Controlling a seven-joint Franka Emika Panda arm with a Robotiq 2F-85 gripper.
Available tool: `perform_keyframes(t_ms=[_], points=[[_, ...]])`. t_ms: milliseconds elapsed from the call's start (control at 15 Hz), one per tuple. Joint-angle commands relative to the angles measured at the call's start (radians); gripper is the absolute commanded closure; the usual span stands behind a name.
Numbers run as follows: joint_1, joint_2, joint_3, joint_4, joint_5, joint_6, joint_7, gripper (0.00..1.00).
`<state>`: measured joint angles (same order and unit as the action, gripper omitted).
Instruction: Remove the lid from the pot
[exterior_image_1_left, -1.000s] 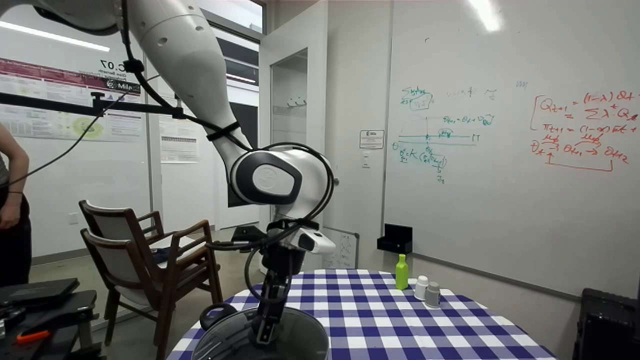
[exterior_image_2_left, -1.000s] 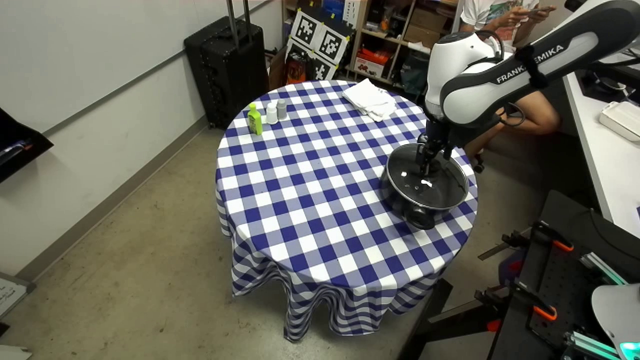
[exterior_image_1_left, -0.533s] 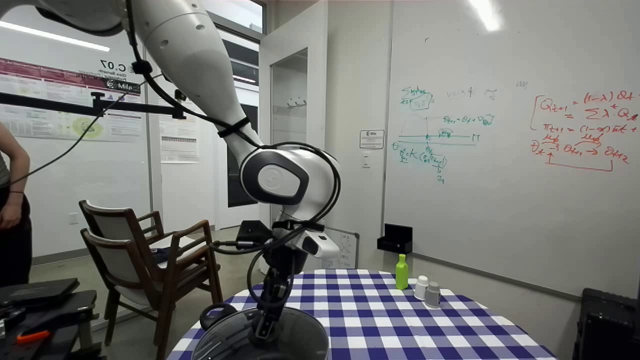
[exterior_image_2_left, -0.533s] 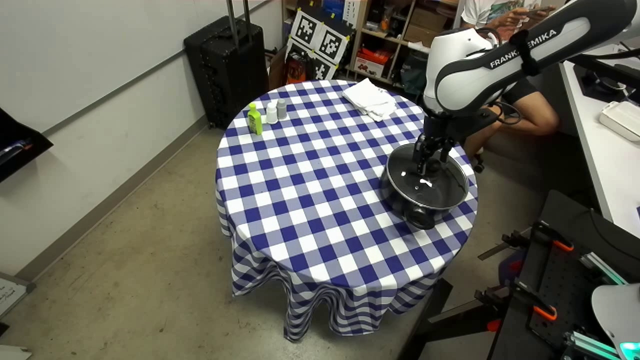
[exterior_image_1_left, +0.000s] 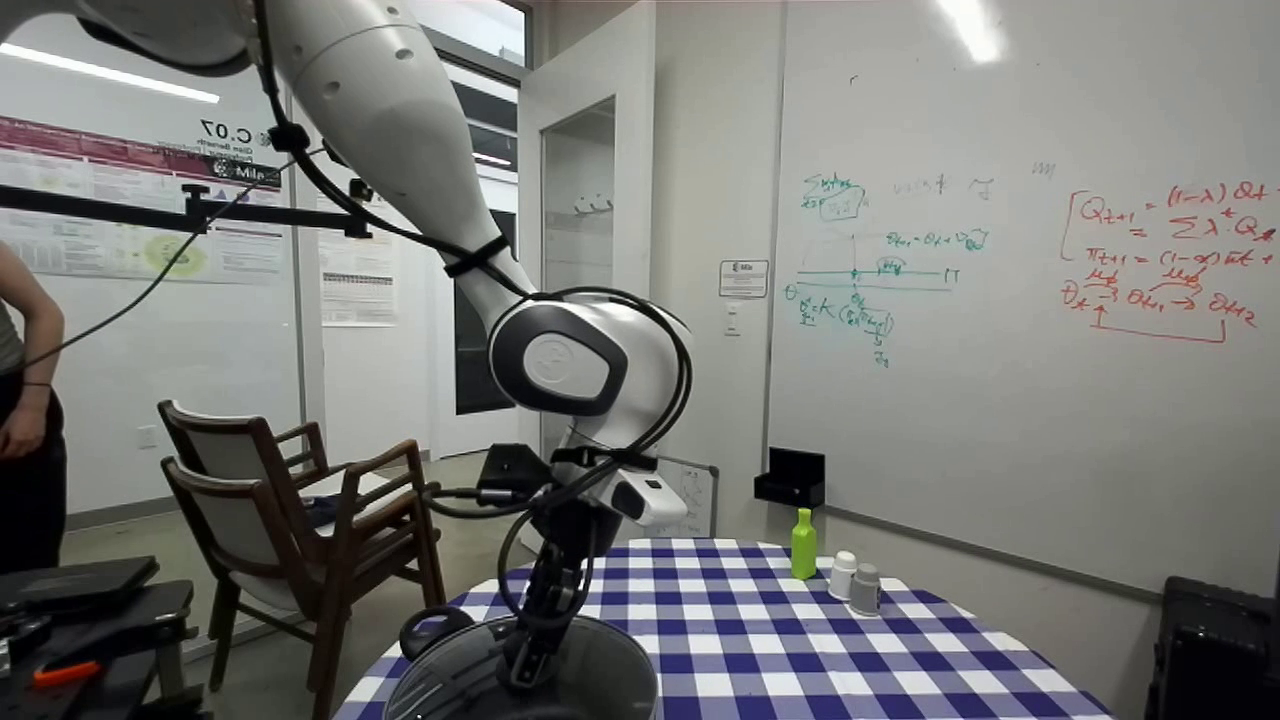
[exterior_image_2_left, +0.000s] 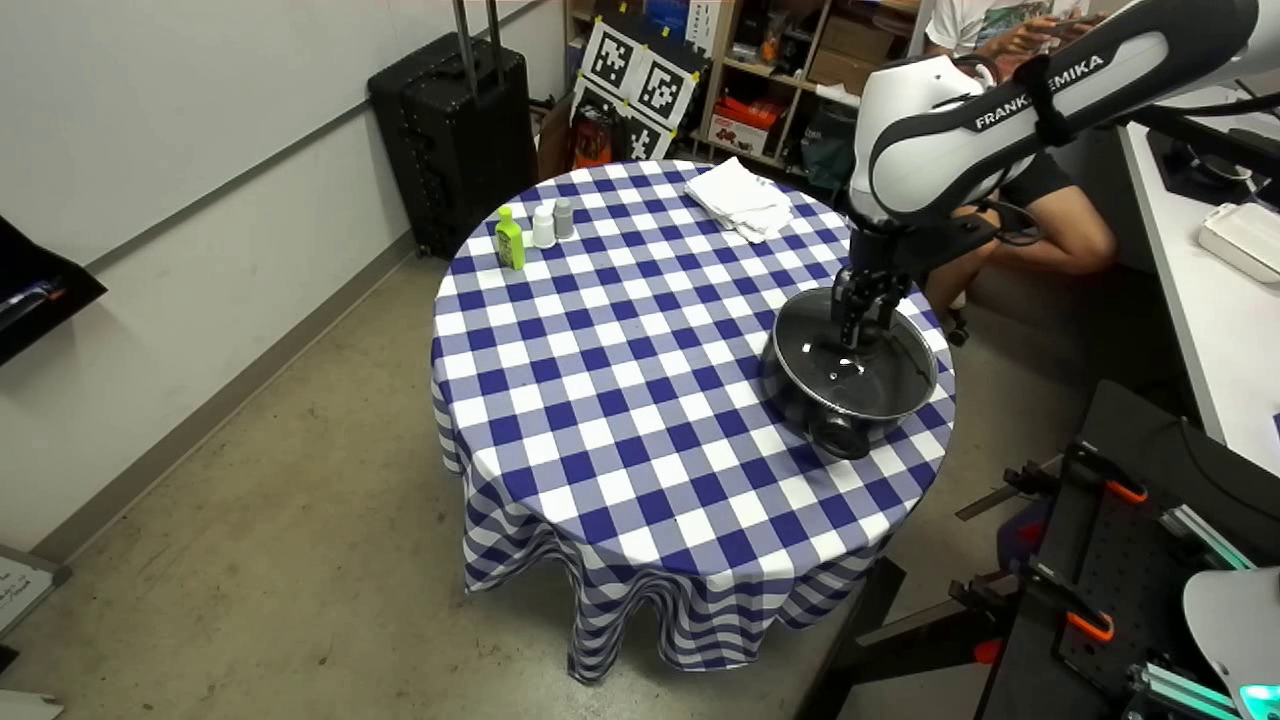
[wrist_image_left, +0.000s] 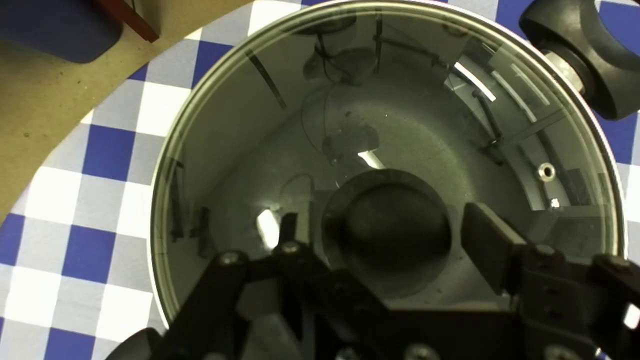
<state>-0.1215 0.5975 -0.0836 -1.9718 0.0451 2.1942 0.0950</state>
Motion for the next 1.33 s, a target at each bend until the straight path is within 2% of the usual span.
perform_keyframes(t_ms=[0,133,200,667,933,1133,1267], points=[[0.005,0.016,-0.005,0.026,0.003,-0.022,-0.004,0.56],[0.011,0.007,-0.008,0.028,-0.004,-0.031,0.004,0.71],[0.013,0.002,-0.009,0.027,-0.008,-0.038,0.003,0.74],[0.038,-0.042,-0.011,0.021,-0.04,-0.039,0.015,0.75],[0.075,-0.093,-0.002,0.009,-0.065,-0.034,0.03,0.75],[0.163,-0.151,-0.013,-0.017,-0.179,-0.012,0.092,0.75],[0.216,-0.185,0.005,-0.036,-0.255,-0.016,0.117,0.75]])
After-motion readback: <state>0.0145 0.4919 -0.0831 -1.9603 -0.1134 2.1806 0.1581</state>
